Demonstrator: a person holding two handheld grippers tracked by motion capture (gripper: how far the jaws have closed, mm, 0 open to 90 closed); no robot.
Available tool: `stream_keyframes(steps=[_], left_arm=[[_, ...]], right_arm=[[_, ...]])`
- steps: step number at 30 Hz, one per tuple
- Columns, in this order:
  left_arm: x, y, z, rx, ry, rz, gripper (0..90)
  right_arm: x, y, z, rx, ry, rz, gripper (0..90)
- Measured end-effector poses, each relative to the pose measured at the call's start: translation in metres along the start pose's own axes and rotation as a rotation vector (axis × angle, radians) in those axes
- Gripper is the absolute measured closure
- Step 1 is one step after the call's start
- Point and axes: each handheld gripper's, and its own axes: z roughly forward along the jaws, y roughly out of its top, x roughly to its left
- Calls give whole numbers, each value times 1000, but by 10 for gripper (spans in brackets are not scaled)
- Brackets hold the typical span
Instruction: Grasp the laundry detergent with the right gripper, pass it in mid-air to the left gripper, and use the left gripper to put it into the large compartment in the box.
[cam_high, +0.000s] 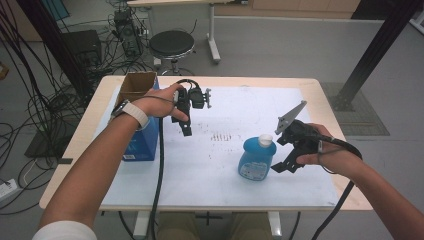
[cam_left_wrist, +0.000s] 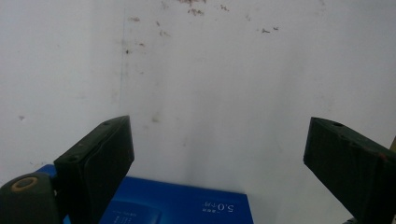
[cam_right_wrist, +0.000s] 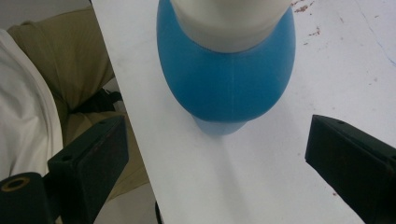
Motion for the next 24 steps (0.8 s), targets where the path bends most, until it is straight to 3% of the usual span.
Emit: stream_keyframes(steps=[11, 24], left_arm=[[0, 0, 1, -3, 0, -2, 90], [-1, 2, 1, -2, -1, 1, 90]], right_arm=[[-3, -6, 7, -49, 5, -3, 62], [-4, -10, 15, -70, 12, -1, 62]])
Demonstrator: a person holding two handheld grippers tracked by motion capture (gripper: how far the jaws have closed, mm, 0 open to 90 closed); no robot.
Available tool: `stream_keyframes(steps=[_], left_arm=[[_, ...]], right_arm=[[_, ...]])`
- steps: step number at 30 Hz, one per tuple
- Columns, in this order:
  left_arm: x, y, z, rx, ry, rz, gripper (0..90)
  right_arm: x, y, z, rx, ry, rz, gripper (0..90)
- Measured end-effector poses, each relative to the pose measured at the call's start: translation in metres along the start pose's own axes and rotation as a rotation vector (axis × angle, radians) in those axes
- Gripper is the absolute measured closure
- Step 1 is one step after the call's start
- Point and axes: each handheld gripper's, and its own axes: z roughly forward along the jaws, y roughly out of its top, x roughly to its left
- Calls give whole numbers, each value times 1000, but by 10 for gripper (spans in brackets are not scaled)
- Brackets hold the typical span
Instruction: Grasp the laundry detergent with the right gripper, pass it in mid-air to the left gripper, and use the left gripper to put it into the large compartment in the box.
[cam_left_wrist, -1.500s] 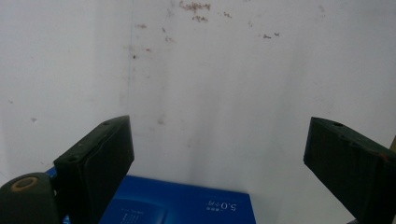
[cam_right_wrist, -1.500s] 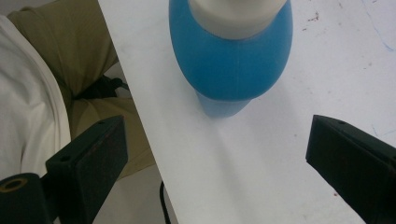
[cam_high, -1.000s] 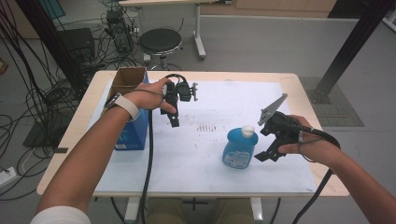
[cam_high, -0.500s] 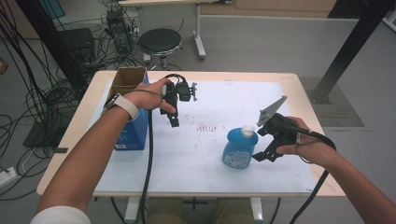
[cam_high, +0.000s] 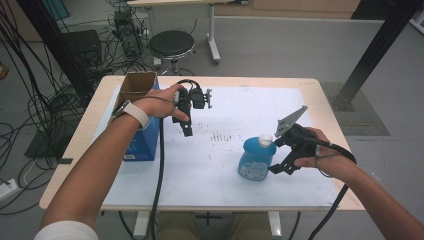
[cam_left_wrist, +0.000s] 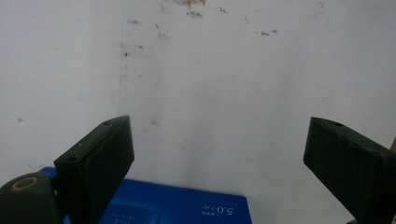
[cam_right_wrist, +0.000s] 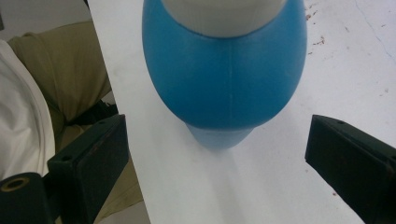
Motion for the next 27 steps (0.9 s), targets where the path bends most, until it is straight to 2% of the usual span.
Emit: stream_keyframes(steps=[9, 27], left_arm=[[-1, 1, 1, 1, -1, 1, 90], [0, 0, 0, 0, 0, -3, 90]], right_arm=[[-2, -3, 1, -21, 3, -4, 62], [-2, -2, -1, -19, 5, -3, 65]])
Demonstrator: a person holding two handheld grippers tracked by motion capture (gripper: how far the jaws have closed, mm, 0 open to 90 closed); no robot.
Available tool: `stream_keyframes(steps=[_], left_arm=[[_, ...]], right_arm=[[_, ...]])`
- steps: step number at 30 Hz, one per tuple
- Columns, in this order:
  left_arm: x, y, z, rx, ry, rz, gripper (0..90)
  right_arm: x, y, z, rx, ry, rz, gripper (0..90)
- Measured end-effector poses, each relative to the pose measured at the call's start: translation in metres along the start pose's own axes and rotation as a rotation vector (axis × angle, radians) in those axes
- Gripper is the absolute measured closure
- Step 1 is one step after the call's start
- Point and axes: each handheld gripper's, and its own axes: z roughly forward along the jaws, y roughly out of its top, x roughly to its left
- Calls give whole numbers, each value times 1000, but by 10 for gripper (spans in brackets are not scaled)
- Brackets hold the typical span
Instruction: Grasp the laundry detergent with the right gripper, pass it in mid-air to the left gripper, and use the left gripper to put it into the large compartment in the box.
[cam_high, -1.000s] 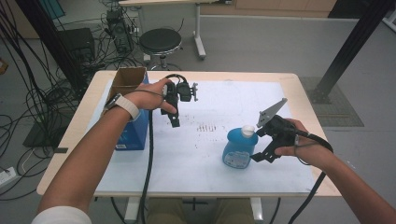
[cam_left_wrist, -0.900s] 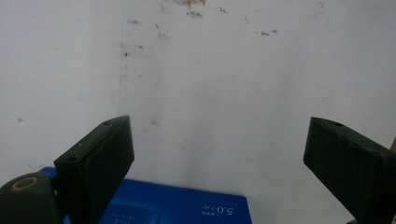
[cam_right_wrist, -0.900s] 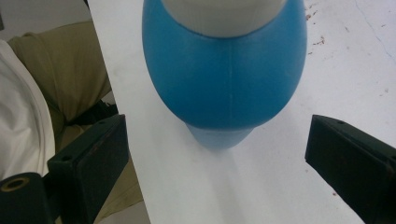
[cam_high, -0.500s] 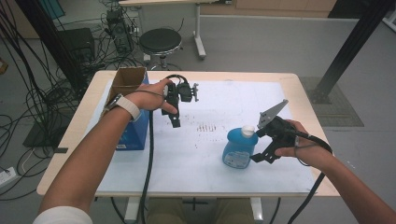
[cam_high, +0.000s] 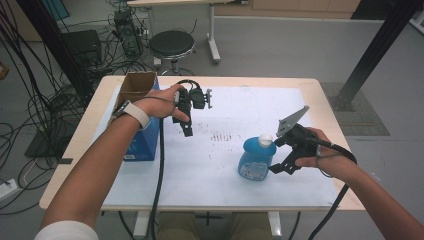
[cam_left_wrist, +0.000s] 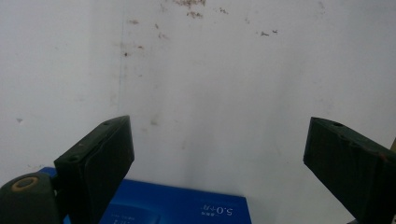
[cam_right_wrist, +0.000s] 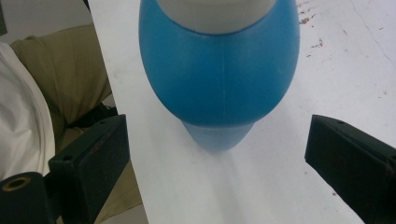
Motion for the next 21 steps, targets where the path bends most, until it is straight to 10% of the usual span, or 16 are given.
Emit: stream_keyframes(steps=[21], left_arm=[[0, -3, -2, -4, 3, -5, 90]], right_arm=[[0, 1, 0, 9, 2, -5, 65]])
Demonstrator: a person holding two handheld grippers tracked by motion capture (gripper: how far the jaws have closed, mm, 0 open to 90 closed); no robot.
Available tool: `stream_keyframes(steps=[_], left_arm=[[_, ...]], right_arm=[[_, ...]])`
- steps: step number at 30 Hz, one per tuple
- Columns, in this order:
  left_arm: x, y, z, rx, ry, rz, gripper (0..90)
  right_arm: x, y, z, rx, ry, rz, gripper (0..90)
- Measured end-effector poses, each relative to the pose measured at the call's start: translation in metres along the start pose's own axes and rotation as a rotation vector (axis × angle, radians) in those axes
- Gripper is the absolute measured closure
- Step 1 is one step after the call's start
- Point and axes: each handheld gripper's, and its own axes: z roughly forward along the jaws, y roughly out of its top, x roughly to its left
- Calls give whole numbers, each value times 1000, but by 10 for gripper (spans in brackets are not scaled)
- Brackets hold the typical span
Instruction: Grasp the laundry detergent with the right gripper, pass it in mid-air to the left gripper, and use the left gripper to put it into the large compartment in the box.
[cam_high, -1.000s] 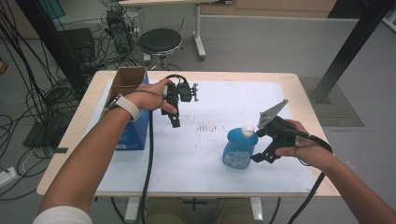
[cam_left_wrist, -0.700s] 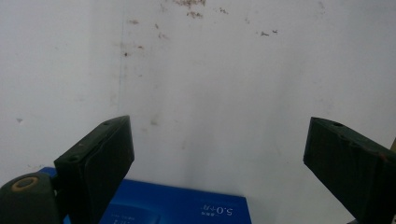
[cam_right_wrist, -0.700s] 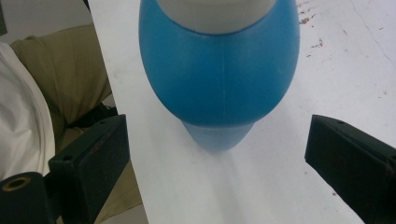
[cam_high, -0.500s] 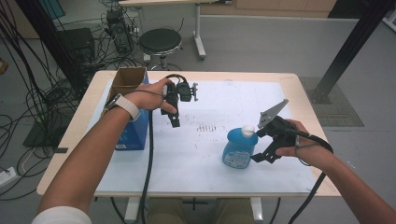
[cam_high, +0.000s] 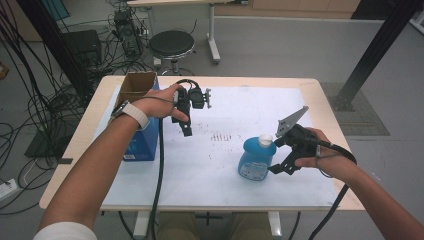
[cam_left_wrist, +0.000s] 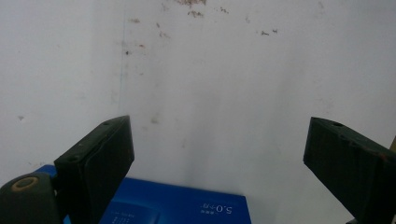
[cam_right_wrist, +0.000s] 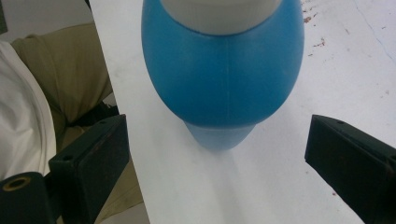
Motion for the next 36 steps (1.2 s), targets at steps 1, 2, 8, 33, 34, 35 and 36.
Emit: stream_keyframes(steps=[1, 2, 8, 33, 34, 35, 36], left_arm=[[0, 0, 0, -1, -1, -1, 90], [0, 0, 0, -1, -1, -1, 90], [0, 0, 0, 1, 0, 0, 90], [-1, 0, 0, -3, 1, -2, 91], [-1, 0, 0, -4, 0, -2, 91], [-1, 0, 0, -3, 1, -2, 91], [-1, 0, 0, -3, 1, -2, 91]], right_arm=[[0, 0, 0, -2, -1, 5, 65], [0, 0, 0, -2, -1, 5, 65], [0, 0, 0, -4, 1, 5, 65], [1, 0, 1, -10, 2, 8, 65], [1, 0, 1, -9, 3, 7, 65], [1, 0, 1, -9, 3, 7, 65], [1, 0, 1, -9, 3, 7, 65]])
